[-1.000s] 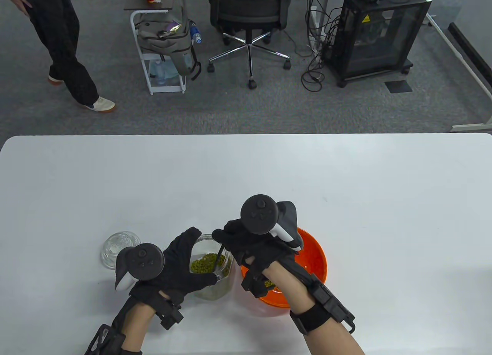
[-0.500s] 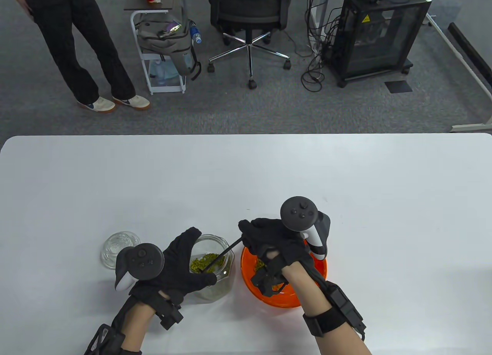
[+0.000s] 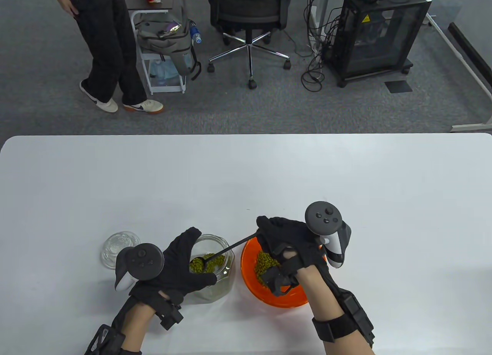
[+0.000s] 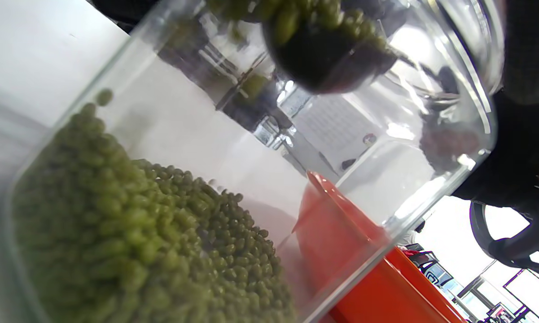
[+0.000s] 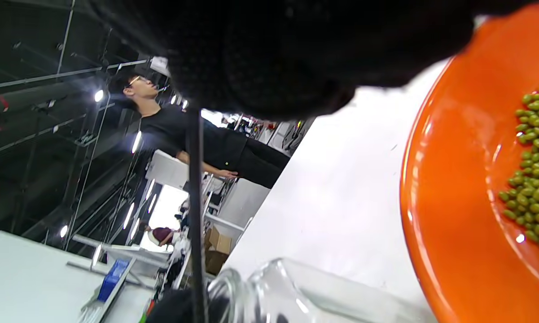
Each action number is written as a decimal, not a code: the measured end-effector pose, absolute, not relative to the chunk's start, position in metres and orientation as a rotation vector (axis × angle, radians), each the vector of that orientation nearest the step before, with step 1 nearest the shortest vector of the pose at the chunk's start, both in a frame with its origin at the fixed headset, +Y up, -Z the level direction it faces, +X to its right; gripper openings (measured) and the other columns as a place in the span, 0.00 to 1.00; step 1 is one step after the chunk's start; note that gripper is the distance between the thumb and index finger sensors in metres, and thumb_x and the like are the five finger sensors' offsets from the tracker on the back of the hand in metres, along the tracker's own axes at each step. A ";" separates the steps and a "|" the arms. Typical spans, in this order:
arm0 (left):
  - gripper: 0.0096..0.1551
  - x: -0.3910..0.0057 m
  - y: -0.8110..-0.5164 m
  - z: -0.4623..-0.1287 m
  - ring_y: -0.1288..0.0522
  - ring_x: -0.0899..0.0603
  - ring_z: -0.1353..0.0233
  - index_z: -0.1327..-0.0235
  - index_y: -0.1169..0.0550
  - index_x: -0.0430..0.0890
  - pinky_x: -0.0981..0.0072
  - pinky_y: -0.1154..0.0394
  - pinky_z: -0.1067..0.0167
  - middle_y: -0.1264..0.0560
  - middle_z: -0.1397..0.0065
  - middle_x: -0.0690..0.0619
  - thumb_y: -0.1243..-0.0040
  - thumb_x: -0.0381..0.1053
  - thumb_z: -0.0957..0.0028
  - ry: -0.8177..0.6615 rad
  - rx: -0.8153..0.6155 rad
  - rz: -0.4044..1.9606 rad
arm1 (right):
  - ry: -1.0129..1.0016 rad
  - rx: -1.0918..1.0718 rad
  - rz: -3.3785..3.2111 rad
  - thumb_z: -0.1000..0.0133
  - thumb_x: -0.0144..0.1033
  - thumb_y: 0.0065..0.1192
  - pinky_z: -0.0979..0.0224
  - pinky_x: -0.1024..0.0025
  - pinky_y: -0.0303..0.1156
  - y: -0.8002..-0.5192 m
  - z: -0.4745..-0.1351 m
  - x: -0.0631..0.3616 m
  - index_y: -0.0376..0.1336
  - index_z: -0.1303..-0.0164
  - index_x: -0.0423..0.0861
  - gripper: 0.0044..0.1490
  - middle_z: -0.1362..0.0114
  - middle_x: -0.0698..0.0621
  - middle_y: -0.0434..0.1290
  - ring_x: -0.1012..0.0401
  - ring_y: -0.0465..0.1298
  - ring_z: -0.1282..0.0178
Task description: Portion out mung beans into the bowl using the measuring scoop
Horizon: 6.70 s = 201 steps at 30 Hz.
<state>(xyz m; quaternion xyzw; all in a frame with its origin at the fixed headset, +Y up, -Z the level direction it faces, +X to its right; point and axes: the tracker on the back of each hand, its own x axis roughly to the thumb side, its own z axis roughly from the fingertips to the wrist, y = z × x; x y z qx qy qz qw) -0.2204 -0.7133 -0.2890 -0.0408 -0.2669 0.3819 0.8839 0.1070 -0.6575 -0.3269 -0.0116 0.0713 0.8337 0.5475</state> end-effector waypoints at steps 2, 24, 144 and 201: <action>0.78 -0.221 -0.713 -0.289 0.40 0.21 0.19 0.20 0.53 0.36 0.23 0.40 0.28 0.48 0.16 0.32 0.31 0.85 0.58 -0.556 -0.085 0.793 | 0.174 -0.048 1.953 0.45 0.52 0.61 0.68 0.64 0.79 -0.659 -0.327 0.113 0.79 0.67 0.40 0.27 0.65 0.45 0.85 0.57 0.82 0.75; 0.78 -0.221 -0.713 -0.289 0.40 0.21 0.19 0.20 0.53 0.36 0.23 0.40 0.28 0.48 0.16 0.32 0.31 0.85 0.58 -0.556 -0.086 0.793 | 0.230 -0.125 1.745 0.45 0.52 0.61 0.68 0.64 0.79 -0.675 -0.331 0.150 0.79 0.66 0.40 0.28 0.64 0.45 0.84 0.57 0.82 0.75; 0.78 -0.221 -0.714 -0.289 0.40 0.21 0.19 0.20 0.54 0.36 0.23 0.40 0.28 0.48 0.16 0.32 0.32 0.85 0.57 -0.557 -0.089 0.778 | -0.611 0.440 2.191 0.50 0.55 0.64 0.58 0.58 0.79 -0.634 -0.253 0.255 0.79 0.60 0.45 0.27 0.54 0.45 0.84 0.52 0.83 0.66; 0.78 -0.222 -0.714 -0.289 0.40 0.20 0.19 0.21 0.53 0.36 0.23 0.40 0.28 0.48 0.16 0.31 0.31 0.84 0.57 -0.558 -0.089 0.789 | -0.267 0.330 2.298 0.46 0.53 0.67 0.66 0.62 0.80 -0.585 -0.308 0.074 0.80 0.67 0.42 0.26 0.64 0.45 0.86 0.56 0.83 0.75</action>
